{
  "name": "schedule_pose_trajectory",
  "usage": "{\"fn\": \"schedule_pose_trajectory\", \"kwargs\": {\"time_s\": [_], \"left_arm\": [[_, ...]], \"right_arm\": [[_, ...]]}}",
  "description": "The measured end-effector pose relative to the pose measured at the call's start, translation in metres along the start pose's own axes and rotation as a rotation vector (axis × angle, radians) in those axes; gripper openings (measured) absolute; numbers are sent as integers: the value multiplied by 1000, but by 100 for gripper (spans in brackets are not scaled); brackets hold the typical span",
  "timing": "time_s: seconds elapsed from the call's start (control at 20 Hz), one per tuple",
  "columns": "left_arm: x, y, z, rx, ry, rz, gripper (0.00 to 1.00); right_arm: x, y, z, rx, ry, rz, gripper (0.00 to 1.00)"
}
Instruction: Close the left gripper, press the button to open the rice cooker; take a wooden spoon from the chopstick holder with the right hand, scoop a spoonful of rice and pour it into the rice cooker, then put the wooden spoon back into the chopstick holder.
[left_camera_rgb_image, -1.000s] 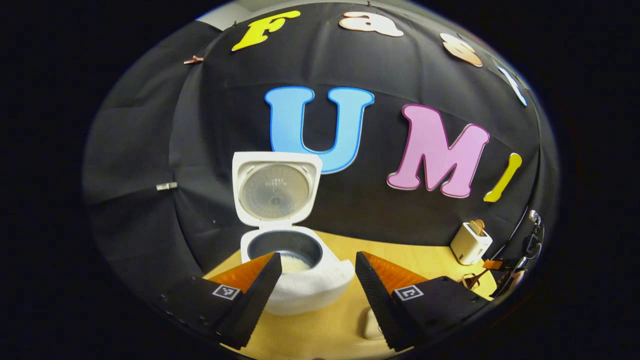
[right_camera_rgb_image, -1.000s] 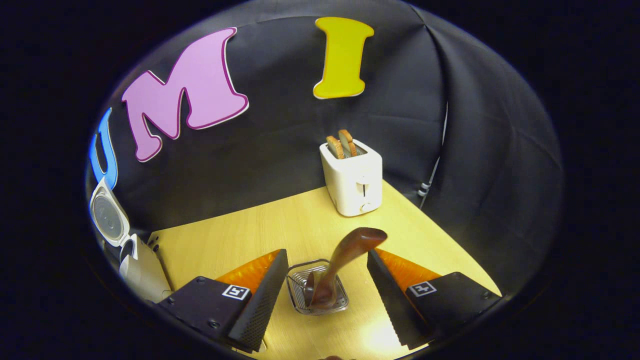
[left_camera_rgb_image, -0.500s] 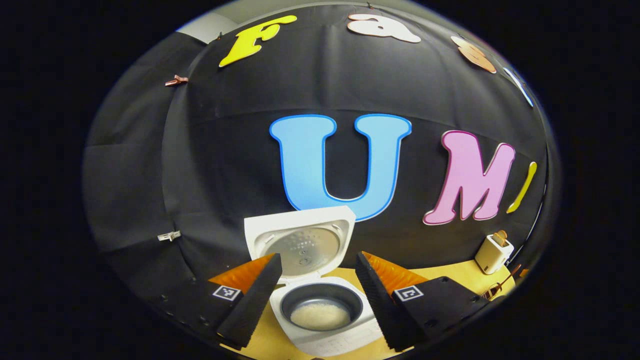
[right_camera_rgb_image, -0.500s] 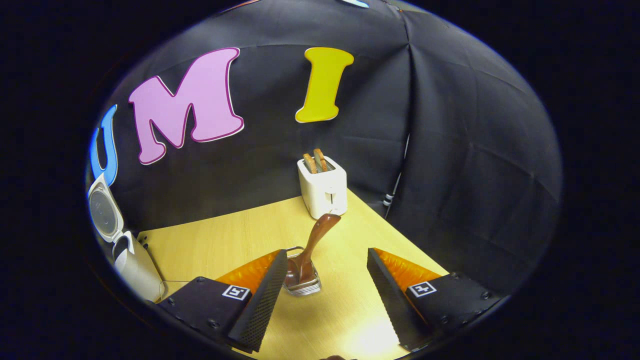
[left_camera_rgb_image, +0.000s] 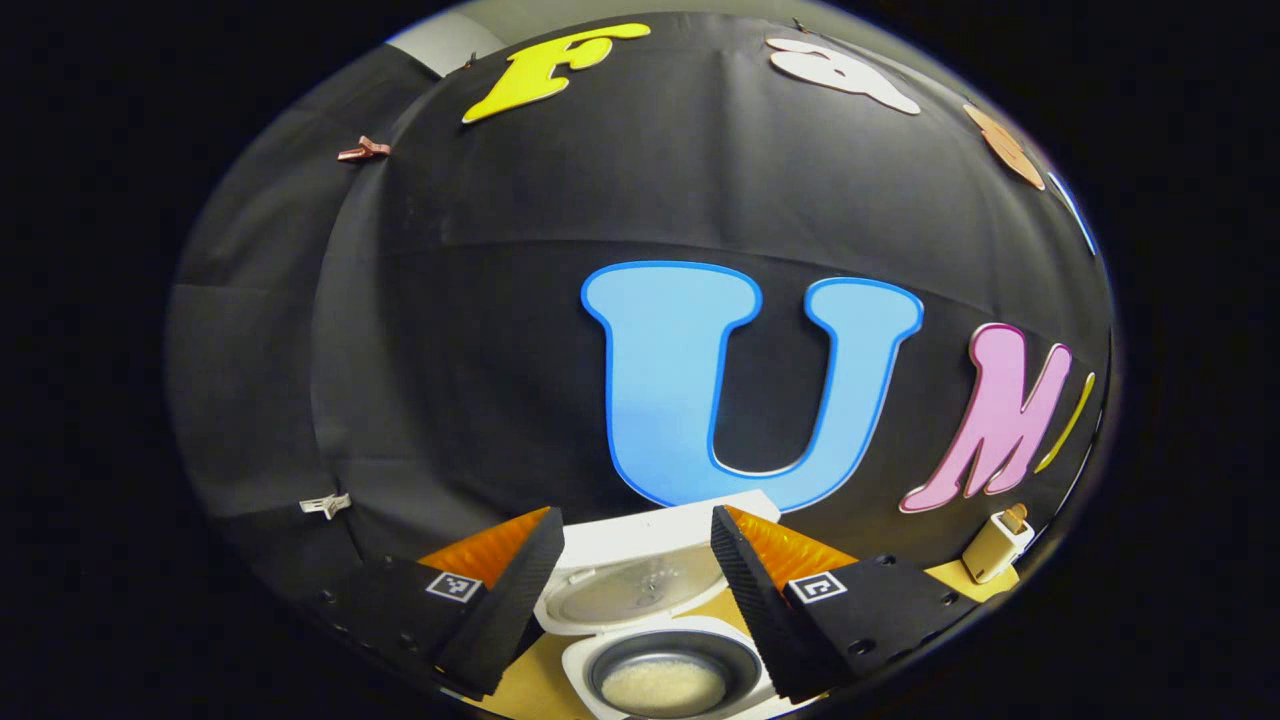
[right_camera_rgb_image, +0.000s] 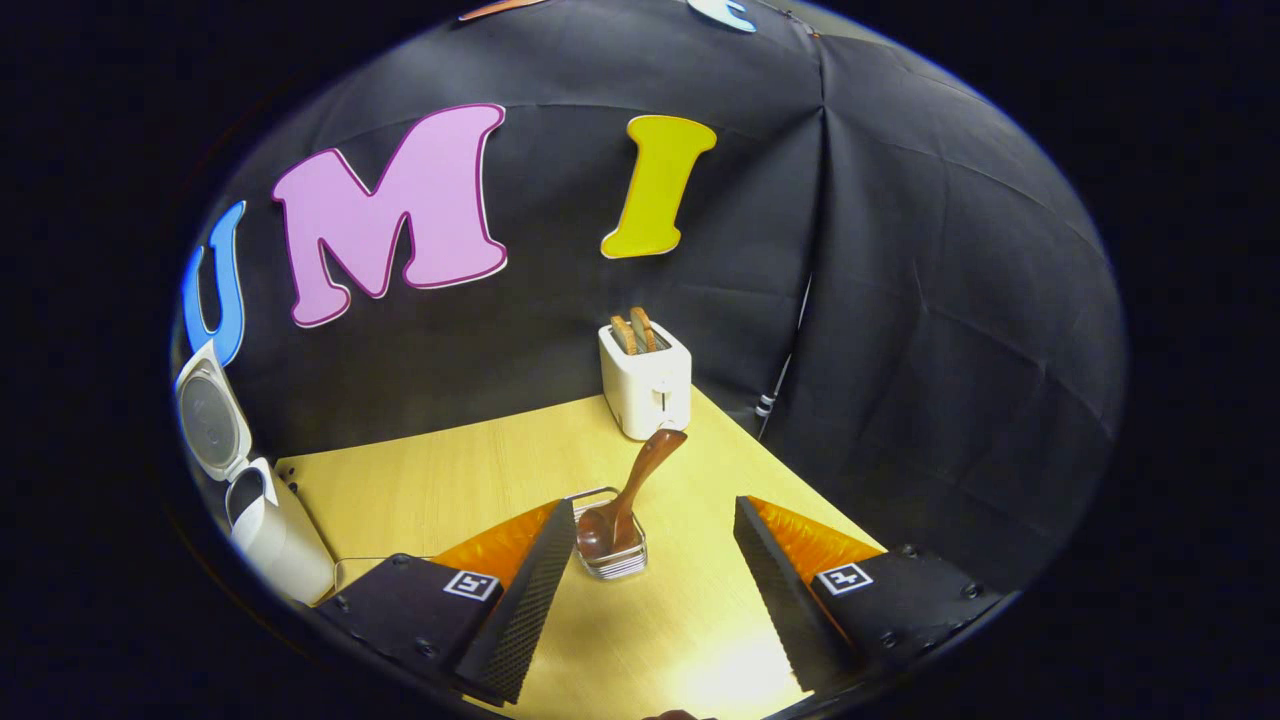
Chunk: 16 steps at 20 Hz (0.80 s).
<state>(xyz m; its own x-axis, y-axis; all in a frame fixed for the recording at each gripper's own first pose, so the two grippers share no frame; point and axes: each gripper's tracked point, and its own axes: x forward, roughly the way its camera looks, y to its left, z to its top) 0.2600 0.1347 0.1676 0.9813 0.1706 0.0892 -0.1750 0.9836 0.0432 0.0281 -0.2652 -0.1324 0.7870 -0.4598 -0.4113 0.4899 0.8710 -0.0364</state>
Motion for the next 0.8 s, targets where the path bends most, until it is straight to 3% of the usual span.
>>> {"fn": "schedule_pose_trajectory", "kwargs": {"time_s": [0.3,0.5,0.8], "left_arm": [[57,16,3,22,-9,-5,95],[95,26,-18,16,40,4,95],[115,20,-41,14,118,-14,96]], "right_arm": [[-17,16,-14,-27,32,8,99],[-24,26,-32,-50,73,25,99],[-24,32,-39,-78,101,59,98]]}}
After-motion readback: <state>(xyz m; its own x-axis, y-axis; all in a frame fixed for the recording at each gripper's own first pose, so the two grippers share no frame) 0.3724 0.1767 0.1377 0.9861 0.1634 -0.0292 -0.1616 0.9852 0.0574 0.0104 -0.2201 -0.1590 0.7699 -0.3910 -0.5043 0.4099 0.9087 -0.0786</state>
